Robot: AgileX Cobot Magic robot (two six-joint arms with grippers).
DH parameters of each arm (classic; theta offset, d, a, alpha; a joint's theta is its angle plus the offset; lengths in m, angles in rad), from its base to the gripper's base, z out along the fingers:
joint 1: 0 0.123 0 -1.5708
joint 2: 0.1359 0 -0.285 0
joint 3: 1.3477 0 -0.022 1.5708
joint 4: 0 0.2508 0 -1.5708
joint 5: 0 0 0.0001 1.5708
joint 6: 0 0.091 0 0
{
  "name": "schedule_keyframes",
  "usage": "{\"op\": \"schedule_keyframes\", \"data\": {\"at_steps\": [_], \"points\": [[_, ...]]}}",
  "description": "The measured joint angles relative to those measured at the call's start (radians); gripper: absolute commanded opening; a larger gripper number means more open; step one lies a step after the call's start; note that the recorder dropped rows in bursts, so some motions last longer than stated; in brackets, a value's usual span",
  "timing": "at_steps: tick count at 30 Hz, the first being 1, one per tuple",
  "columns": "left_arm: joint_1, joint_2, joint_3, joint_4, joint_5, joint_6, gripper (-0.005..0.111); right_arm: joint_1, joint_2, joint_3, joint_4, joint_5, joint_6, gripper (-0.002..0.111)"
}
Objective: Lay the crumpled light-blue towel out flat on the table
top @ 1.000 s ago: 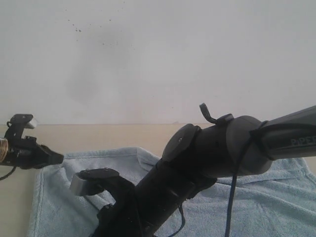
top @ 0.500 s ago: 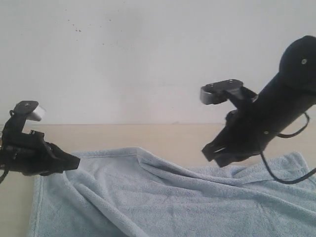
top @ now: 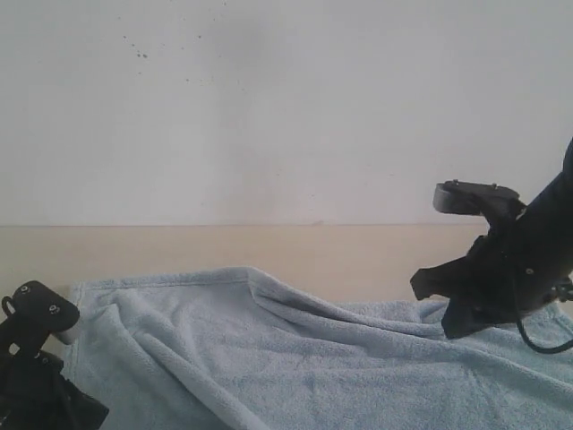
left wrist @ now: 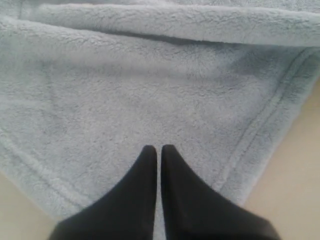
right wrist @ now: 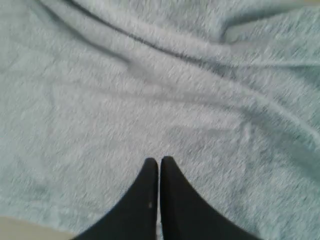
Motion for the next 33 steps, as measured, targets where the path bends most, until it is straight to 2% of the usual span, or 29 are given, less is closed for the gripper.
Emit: {"op": "schedule_keyframes", "data": {"at_steps": [1, 4, 9, 14, 18, 21, 25, 33], "points": [[0.000, 0.000, 0.000, 0.000, -0.041, 0.000, 0.004, 0.000, 0.000, 0.000, 0.010, 0.071, -0.006, 0.001], [0.000, -0.002, -0.005, 0.000, -0.109, -0.002, 0.004, 0.000, -0.007, 0.003, 0.010, 0.120, -0.008, 0.001], [-0.002, -0.002, -0.019, 0.000, -0.101, -0.010, 0.004, 0.000, -0.013, 0.003, 0.006, 0.124, -0.010, 0.001], [-0.002, 0.045, -0.073, -0.023, -0.021, -0.015, 0.004, 0.000, -0.014, 0.003, -0.008, -0.028, -0.039, 0.001], [-0.002, 0.155, -0.121, -0.027, -0.082, -0.004, 0.004, 0.000, -0.014, 0.003, -0.035, -0.159, -0.063, 0.001], [-0.002, 0.255, -0.168, -0.027, -0.129, 0.010, 0.004, -0.002, 0.012, -0.010, -0.070, -0.190, -0.069, 0.001], [-0.002, 0.326, -0.226, -0.027, -0.148, 0.003, 0.004, -0.006, 0.141, -0.087, -0.108, -0.108, -0.069, 0.001], [-0.002, 0.330, -0.230, -0.013, -0.173, -0.056, 0.004, -0.006, 0.318, -0.198, -0.112, -0.016, -0.069, 0.001]]}}
